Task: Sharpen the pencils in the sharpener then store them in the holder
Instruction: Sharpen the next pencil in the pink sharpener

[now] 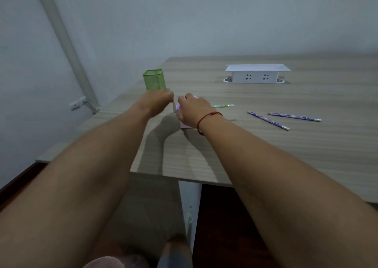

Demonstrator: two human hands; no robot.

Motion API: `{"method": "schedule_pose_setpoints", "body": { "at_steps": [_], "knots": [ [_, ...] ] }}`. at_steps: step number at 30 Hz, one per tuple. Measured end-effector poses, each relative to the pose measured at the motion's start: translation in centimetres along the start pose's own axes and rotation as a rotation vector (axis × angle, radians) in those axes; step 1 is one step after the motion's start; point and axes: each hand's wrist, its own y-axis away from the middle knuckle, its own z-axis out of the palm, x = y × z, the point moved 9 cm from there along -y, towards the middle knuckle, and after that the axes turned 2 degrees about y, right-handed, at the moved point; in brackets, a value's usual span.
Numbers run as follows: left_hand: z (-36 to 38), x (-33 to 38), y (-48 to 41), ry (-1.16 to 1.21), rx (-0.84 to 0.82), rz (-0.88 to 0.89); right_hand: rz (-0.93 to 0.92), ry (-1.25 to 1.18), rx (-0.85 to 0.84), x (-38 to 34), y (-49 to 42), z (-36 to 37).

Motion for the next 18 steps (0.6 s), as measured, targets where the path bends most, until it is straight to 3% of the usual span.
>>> {"method": "schedule_pose_setpoints", "body": {
  "at_steps": [3,9,18],
  "knots": [
    [-2.1,0.2,-0.4,-0.027,0.048,0.038,0.021,-0.001,-0.021,0.2,-0.3,-0.3],
    [-2.3,0.6,1.6,0.088,0.104,-0.111,0.038,0.007,-0.070,-0.2,0.0,-0.5],
    [-2.0,2.4,5.6,0.191,0.179,-0.123,0.063,0.011,-0.093,-0.3,0.4,-0.8]
  ]
}}
